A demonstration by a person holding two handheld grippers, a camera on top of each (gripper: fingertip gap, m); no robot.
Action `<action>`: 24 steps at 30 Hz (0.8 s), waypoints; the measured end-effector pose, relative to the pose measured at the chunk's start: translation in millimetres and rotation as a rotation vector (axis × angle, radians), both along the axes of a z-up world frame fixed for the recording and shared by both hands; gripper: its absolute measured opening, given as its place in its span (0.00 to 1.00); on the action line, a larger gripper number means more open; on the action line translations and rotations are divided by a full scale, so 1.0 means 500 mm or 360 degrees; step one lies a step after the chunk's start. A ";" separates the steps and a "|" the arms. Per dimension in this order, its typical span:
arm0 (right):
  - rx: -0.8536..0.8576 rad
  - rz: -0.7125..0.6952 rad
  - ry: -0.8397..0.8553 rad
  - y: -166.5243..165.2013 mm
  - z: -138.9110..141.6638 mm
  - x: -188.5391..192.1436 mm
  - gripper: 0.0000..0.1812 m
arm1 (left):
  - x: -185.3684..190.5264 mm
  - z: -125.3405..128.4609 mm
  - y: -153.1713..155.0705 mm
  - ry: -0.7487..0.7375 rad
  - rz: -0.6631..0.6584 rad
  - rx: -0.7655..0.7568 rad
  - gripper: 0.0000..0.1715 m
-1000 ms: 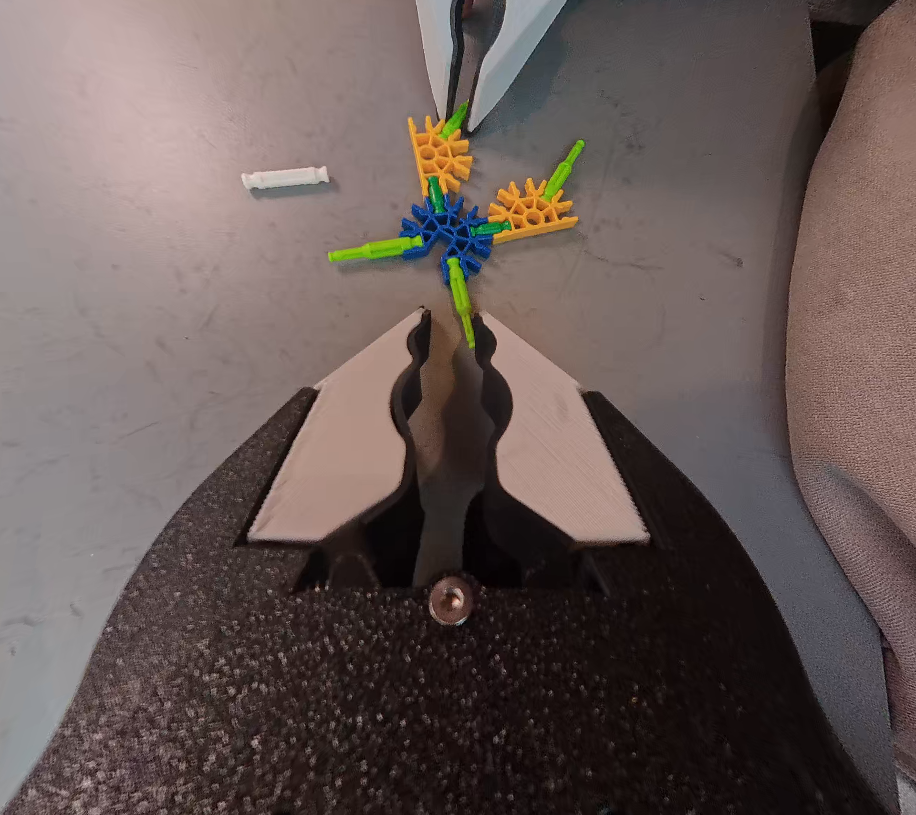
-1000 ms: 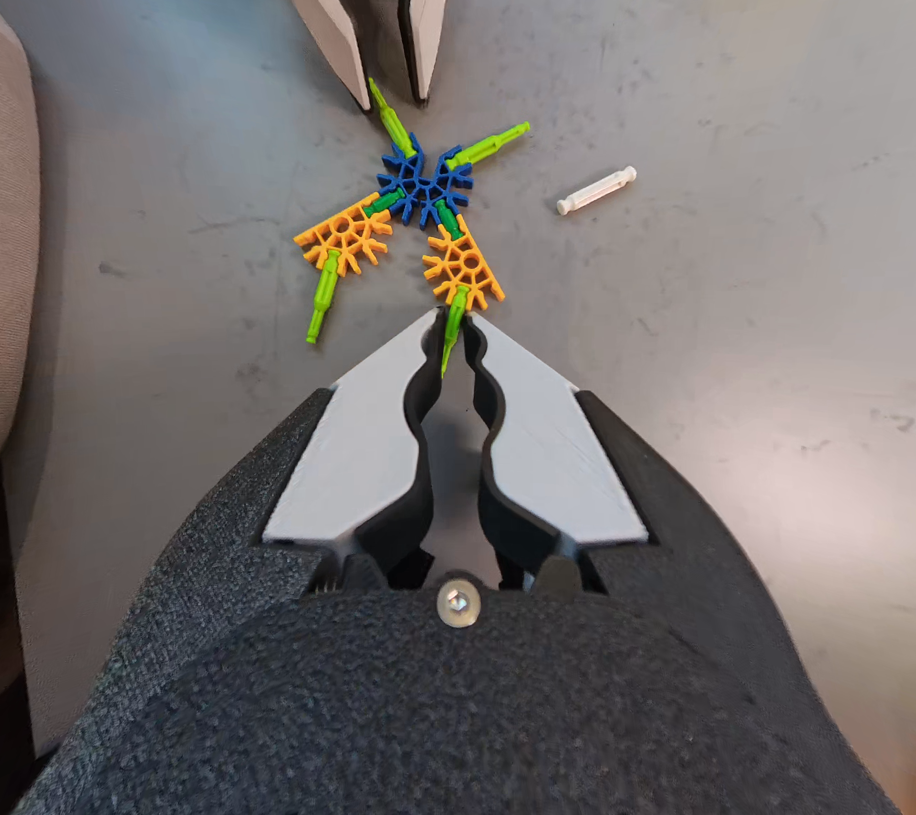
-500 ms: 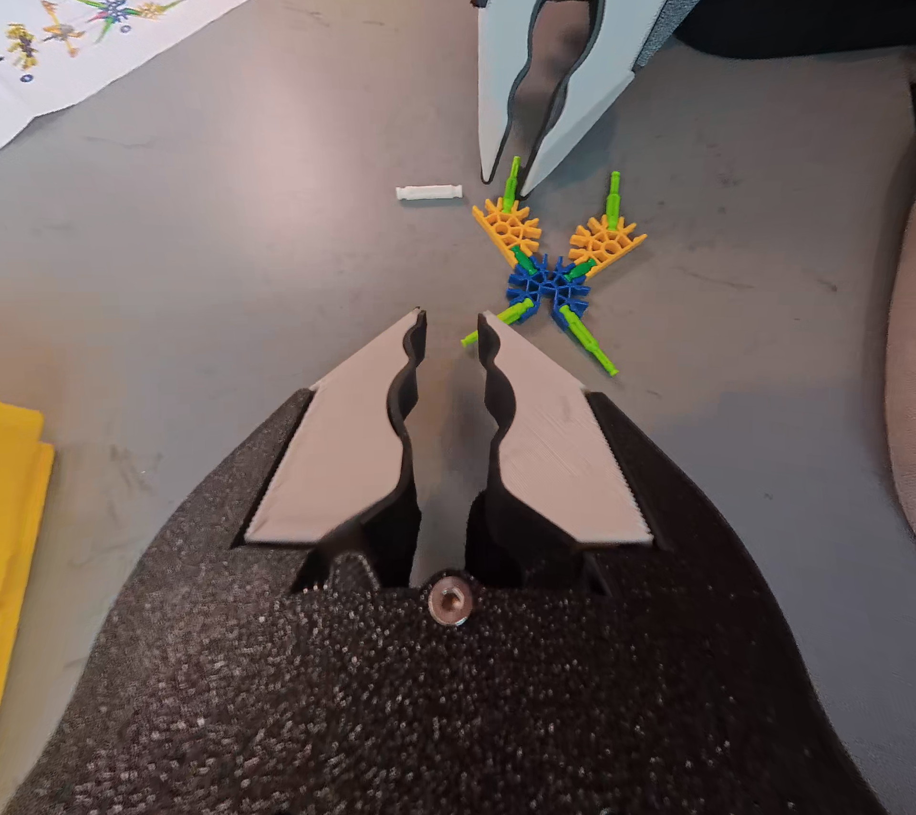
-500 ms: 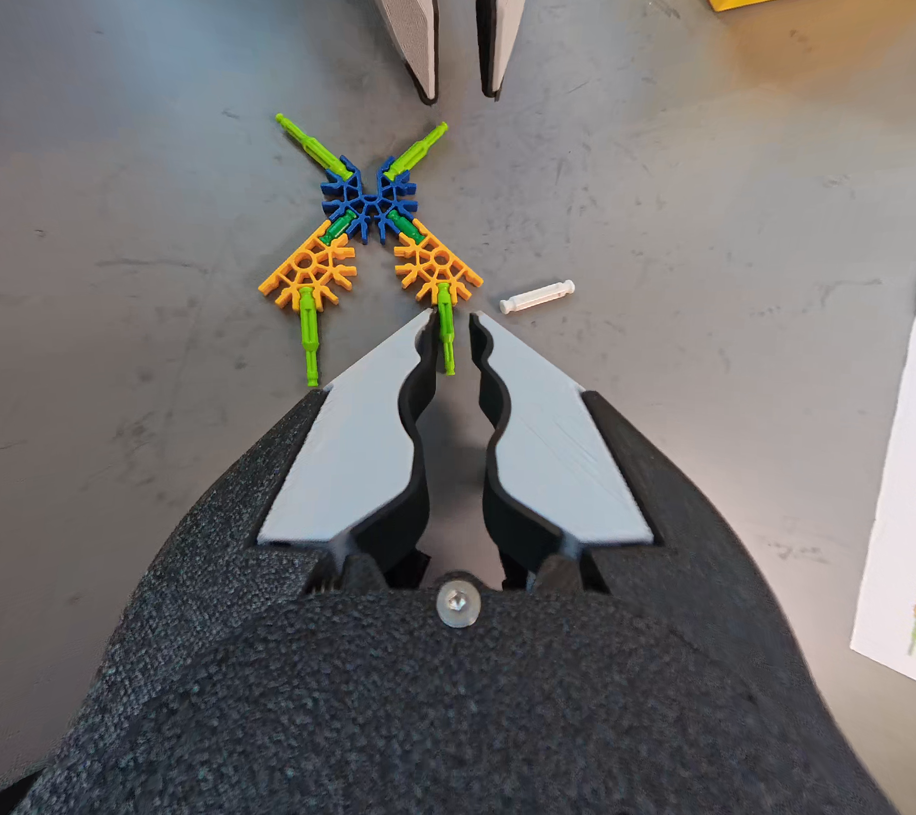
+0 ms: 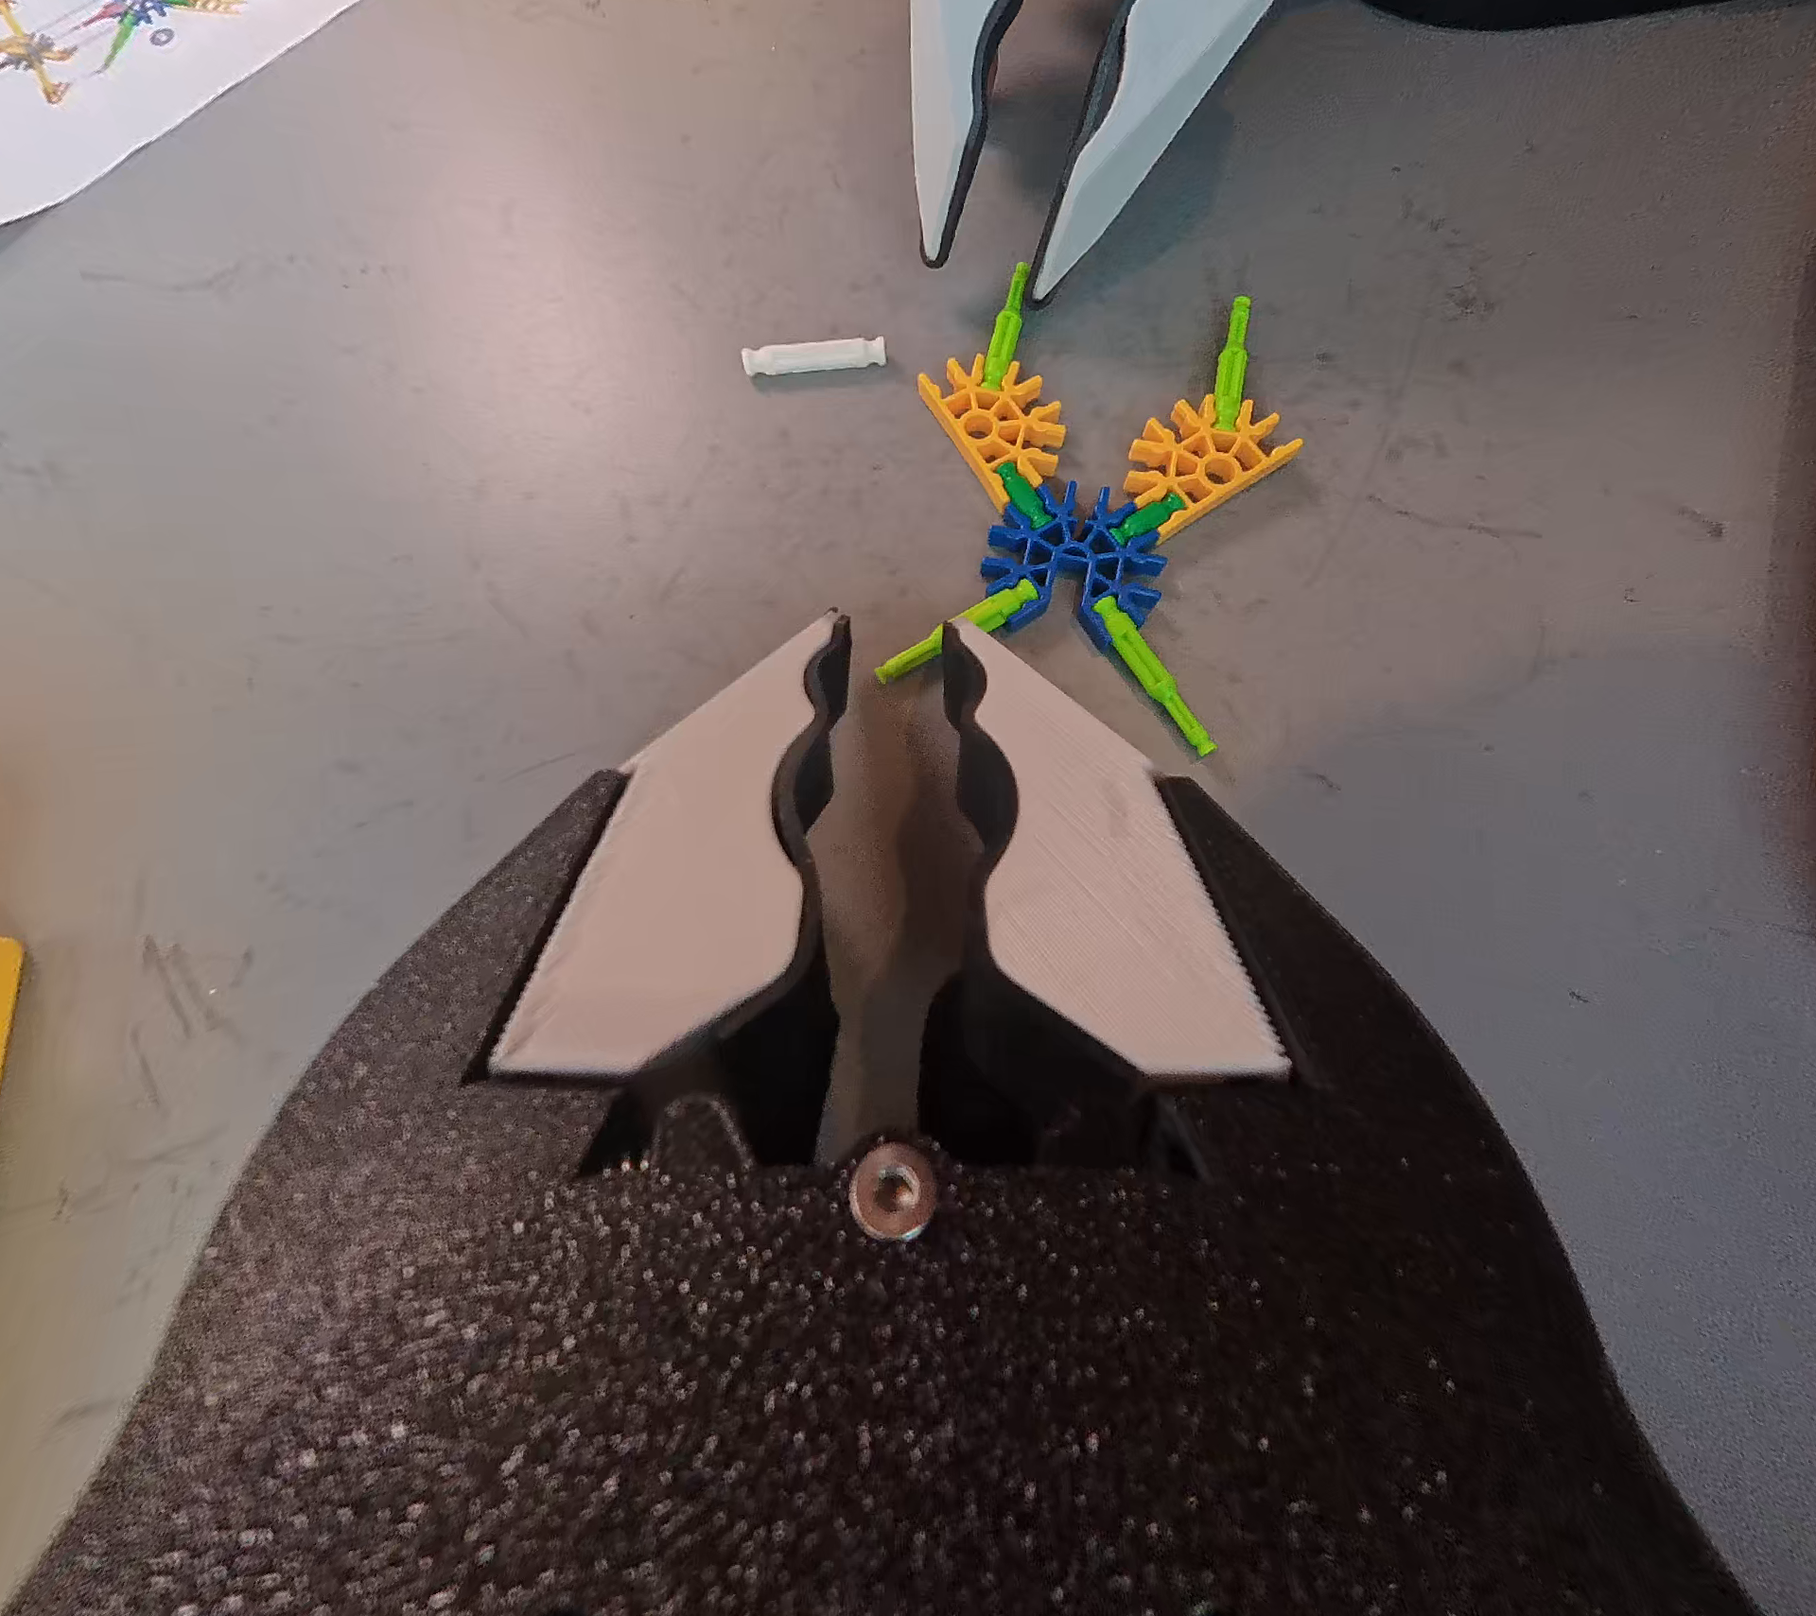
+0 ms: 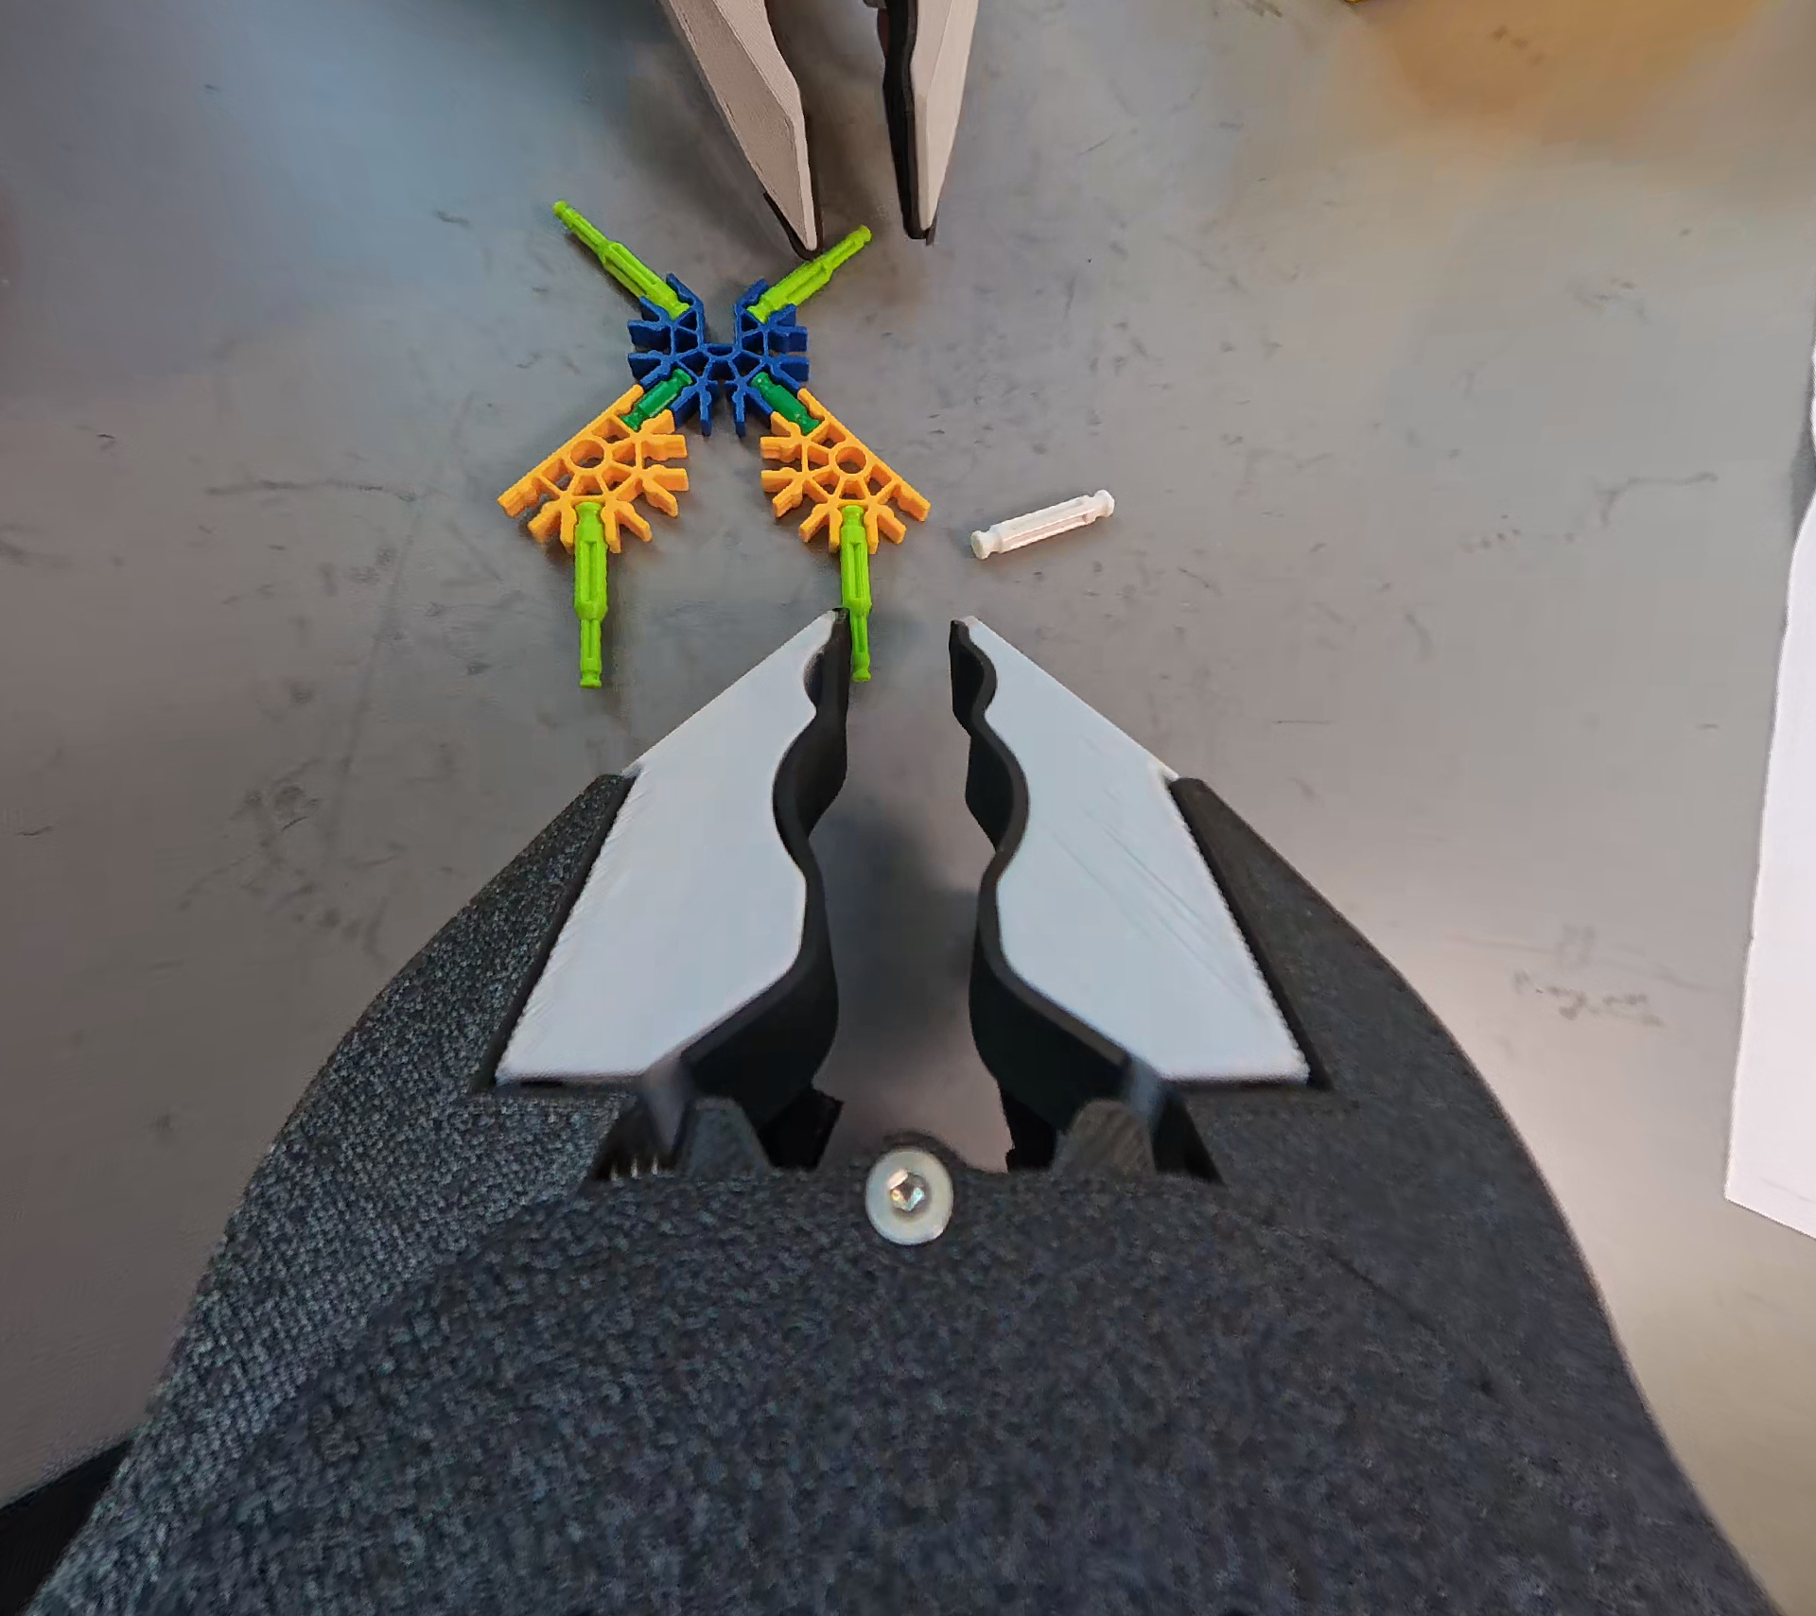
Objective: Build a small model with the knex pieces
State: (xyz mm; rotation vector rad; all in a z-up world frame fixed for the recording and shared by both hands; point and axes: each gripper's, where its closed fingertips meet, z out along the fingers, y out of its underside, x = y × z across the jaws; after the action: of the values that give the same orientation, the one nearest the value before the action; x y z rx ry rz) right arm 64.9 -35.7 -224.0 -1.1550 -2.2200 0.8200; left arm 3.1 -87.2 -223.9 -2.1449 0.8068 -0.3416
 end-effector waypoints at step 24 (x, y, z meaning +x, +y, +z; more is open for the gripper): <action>-0.0053 -0.0436 0.0218 0.098 0.040 -0.033 0.19 | -0.107 0.074 0.063 -0.0058 0.0470 0.0336 0.18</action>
State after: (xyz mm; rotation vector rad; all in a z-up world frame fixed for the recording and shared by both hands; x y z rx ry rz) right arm 48.6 13.5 -204.0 -1.3405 -1.8918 0.7972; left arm -50.5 -55.9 -186.9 -2.0148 0.4726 -0.1349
